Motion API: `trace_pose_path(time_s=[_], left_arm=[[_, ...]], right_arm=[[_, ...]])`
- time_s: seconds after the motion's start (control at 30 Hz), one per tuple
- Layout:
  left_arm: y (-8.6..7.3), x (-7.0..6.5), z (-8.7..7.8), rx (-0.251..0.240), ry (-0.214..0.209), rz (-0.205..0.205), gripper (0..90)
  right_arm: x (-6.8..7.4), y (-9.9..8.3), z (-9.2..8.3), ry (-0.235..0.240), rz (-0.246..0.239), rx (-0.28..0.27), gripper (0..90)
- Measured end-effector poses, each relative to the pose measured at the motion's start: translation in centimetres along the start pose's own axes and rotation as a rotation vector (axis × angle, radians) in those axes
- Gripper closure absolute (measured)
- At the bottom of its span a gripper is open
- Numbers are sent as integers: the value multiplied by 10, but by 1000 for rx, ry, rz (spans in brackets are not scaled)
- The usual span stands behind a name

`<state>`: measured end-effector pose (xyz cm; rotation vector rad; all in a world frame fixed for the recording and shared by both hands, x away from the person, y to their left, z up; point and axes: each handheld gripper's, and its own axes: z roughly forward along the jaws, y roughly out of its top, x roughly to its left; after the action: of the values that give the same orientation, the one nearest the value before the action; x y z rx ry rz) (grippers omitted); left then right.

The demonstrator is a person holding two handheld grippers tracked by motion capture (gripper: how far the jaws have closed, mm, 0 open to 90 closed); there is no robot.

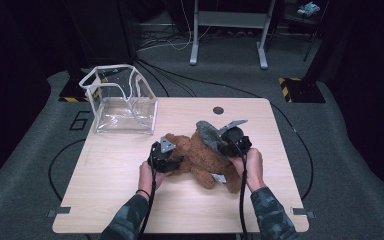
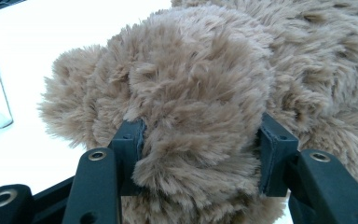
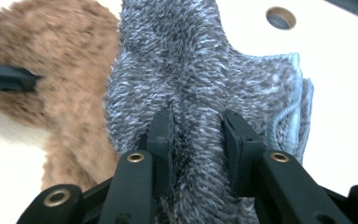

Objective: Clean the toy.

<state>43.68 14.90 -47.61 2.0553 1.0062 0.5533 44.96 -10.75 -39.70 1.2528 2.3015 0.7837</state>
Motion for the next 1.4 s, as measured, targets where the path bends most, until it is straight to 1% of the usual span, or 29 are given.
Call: trace_pose_path(time_s=[0.03, 0.1, 0.17, 0.2, 0.23, 0.27, 0.33, 0.4, 0.47, 0.53, 0.63, 0.67, 0.7, 0.73, 0.8, 0.83, 0.93, 0.97, 1.0, 1.03, 1.1, 1.17, 1.2, 1.27, 1.4], left_arm=[[0, 0, 0, 1, 0, 3, 466], [0, 0, 0, 6, -2, 5, 466], [1, 0, 0, 9, -3, 6, 466], [1, 0, 0, 9, -3, 5, 466], [1, 0, 0, 8, -2, 4, 466], [0, 0, 0, 5, -3, 2, 466], [0, 1, 0, 3, -2, -6, 466], [-1, 2, 0, 3, -8, -12, 466], [-1, 3, 0, 0, -7, -14, 466], [-1, 3, 0, 0, -7, -15, 466], [-1, 3, 0, 2, -7, -18, 466], [-1, 3, 0, 2, -7, -18, 466], [-1, 3, 0, 0, -7, -20, 466], [-1, 3, 0, -1, -10, -25, 466], [-1, 3, 0, 0, -9, -18, 466], [-1, 3, 0, -3, -11, -19, 466], [-2, 5, 0, -1, -14, -15, 466], [-2, 5, 0, -2, -15, -17, 466], [-2, 4, 0, -6, -16, -24, 466], [-2, 4, 0, -1, -18, -17, 466], [-2, 4, 0, -8, -15, -21, 466], [-2, 4, 0, -8, -16, -21, 466], [-2, 4, 0, -5, -18, -20, 466], [-2, 4, 0, -9, -17, -21, 466], [-1, 5, 0, -5, -21, -17, 466]], right_arm=[[-3, -3, 0, 4, 16, -2, 673], [-6, -8, 0, -12, 13, 6, 674], [-9, -9, 1, -13, 20, 4, 673], [-8, -9, 0, -27, 21, 9, 673], [-8, -8, 0, -40, 10, 10, 673], [-8, -7, 0, -40, 11, 15, 673], [-7, -4, -3, -34, 22, 5, 672], [-3, 0, -8, -19, 23, -26, 672], [6, 6, -12, 12, 14, -50, 671], [17, 13, -11, 21, -31, -54, 670], [36, 21, -4, 45, -68, -47, 669], [40, 23, 0, 59, -94, -48, 668], [47, 25, 3, 68, -99, -41, 667], [51, 27, 6, 71, -106, -38, 666], [61, 29, 13, 80, -120, -29, 666], [65, 29, 17, 84, -133, -24, 665], [72, 28, 29, 79, -138, 2, 669], [72, 27, 29, 74, -129, 9, 671], [72, 26, 28, 81, -113, 22, 672], [69, 25, 28, 82, -122, 15, 673], [63, 23, 25, 79, -132, 0, 674], [58, 19, 20, 67, -108, 14, 675], [54, 17, 18, 67, -112, 3, 675], [45, 13, 13, 56, -101, -2, 676], [28, 1, 4, 35, -53, -11, 677]])
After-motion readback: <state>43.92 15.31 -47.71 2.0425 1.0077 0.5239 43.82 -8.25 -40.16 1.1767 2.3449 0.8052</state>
